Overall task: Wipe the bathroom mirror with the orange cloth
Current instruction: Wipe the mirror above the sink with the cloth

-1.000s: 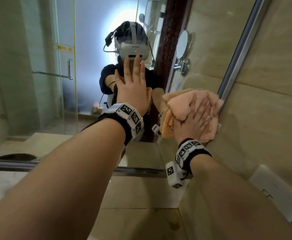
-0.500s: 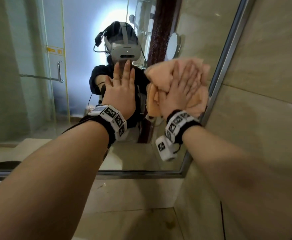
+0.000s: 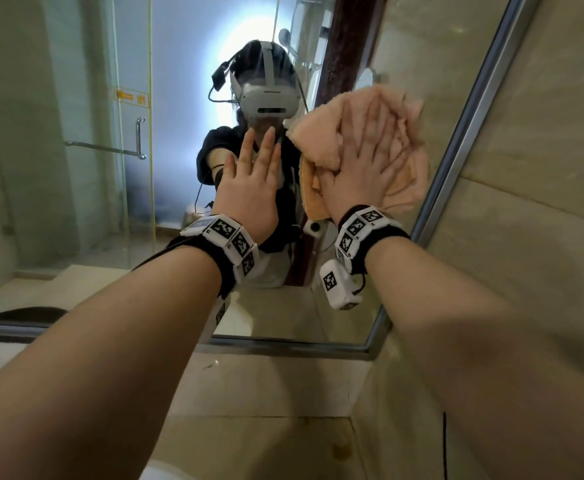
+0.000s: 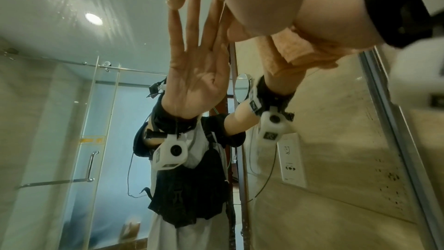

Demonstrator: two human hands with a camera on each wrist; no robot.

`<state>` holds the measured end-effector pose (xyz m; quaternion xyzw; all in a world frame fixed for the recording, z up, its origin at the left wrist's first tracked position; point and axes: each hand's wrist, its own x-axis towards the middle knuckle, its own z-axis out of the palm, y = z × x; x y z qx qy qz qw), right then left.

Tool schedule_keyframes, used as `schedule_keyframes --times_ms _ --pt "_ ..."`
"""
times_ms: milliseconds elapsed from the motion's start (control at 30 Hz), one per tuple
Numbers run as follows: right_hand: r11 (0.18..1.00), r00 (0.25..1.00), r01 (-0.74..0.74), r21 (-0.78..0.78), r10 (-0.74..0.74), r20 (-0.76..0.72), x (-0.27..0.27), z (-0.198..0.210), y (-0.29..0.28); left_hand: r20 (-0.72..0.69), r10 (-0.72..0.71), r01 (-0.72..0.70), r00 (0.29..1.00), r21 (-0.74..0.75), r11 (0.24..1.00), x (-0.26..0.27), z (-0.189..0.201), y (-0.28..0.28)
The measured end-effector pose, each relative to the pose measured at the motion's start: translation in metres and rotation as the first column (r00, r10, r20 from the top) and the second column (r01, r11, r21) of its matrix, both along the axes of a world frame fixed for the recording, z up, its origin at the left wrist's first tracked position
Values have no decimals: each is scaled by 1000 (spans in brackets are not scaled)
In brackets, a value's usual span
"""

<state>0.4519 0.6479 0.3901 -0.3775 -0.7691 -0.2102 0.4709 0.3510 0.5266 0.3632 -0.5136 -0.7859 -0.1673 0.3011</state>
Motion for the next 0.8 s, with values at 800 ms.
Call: schedule_keyframes --times_ms 800 --pt "980 989 -30 -195 58 139 46 -204 23 37 218 -217 975 -29 976 24 -71 20"
